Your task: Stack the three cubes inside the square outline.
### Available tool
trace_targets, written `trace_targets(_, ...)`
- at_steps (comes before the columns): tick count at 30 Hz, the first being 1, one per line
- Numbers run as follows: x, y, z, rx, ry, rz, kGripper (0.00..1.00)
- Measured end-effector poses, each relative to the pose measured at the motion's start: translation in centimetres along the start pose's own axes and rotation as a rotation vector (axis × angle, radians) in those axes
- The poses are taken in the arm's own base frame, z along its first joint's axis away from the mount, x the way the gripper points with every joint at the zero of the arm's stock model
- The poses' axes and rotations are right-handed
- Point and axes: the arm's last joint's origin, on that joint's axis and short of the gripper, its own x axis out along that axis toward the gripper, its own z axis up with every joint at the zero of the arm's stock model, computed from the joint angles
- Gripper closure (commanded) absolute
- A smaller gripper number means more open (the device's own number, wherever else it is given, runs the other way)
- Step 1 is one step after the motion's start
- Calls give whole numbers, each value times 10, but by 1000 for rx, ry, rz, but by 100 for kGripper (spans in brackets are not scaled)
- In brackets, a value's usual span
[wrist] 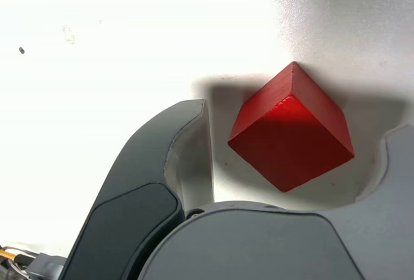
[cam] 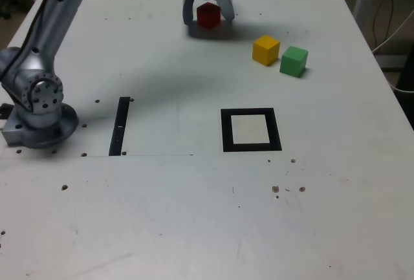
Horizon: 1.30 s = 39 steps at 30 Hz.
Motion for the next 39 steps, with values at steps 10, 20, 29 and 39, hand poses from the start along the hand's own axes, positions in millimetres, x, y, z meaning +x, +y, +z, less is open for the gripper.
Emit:
trace_targets(10,-4,3,1,-3,-8,21,44)
trace_targets(20,-5,4,3,-8,-31,26,63)
trace_targets(29,-7,4,3,1,-51,11,76)
trace_targets(39,-10,3,2,1,-65,8,78)
